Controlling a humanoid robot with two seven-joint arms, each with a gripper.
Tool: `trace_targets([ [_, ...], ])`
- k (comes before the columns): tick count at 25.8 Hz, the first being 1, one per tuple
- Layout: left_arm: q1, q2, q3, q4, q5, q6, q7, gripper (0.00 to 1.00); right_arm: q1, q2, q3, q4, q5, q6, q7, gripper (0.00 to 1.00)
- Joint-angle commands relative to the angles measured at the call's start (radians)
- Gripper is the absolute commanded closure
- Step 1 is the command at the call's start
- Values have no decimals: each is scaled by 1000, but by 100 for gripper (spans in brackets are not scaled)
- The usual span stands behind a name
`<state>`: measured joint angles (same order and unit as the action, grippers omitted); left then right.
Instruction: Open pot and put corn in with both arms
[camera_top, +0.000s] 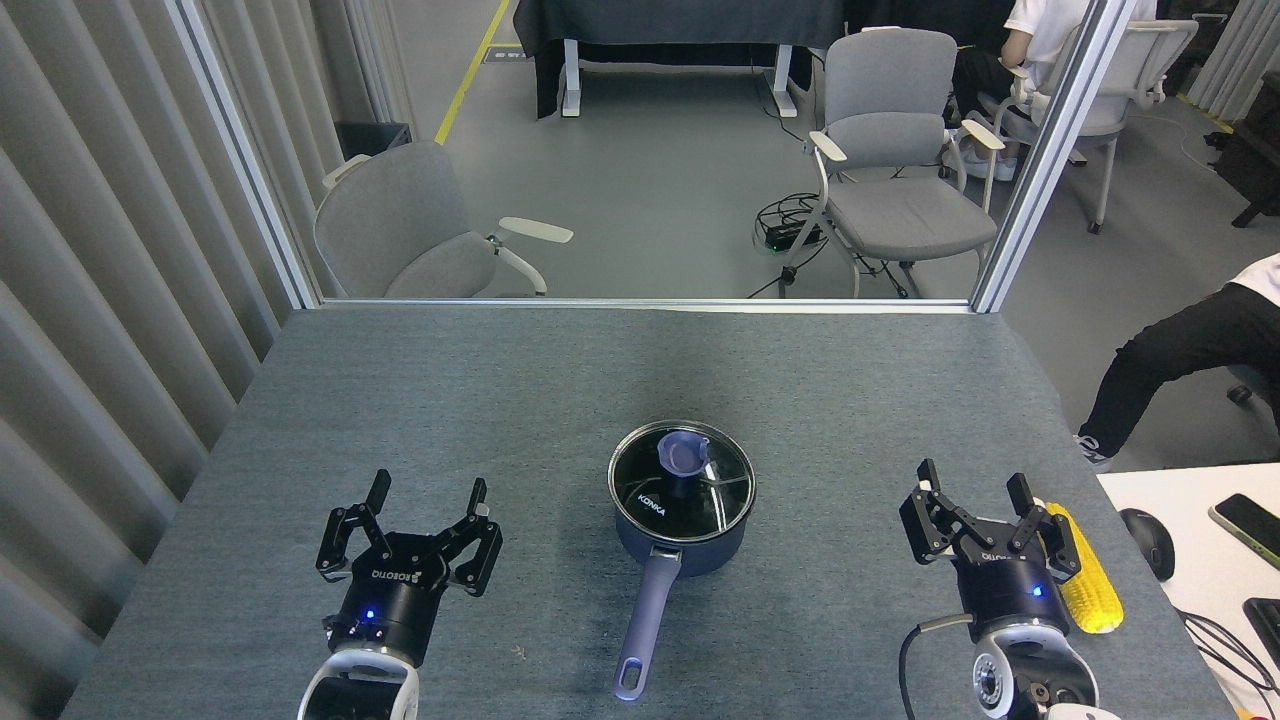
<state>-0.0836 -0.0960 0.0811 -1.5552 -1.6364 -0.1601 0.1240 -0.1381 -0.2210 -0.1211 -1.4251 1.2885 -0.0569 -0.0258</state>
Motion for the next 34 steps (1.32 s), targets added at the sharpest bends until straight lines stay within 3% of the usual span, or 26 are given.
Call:
trace_targets([
  [1, 5, -4, 0, -13, 1, 4, 0, 1, 0, 0, 0, 0, 0, 0, 4, 0],
  [6, 21, -18, -3, -20, 107, 4, -23, 1, 0, 2, 0, 0, 0, 0, 4, 0],
  [23, 15, -7, -8, -33, 109, -12, -29, 1, 0, 3, 1, 0, 0, -1, 4, 0],
  [26, -122, -8, -84, 23, 99, -16, -58, 2, 0, 3, 1, 0, 0, -1, 4, 0],
  [30, -373, -18, -253, 253, 87, -6, -118, 2, 0, 5, 1, 0, 0, 0, 4, 0],
  [34, -538, -45, -414, 458, 92, -3, -119, 2, 0, 3, 1, 0, 0, -1, 4, 0],
])
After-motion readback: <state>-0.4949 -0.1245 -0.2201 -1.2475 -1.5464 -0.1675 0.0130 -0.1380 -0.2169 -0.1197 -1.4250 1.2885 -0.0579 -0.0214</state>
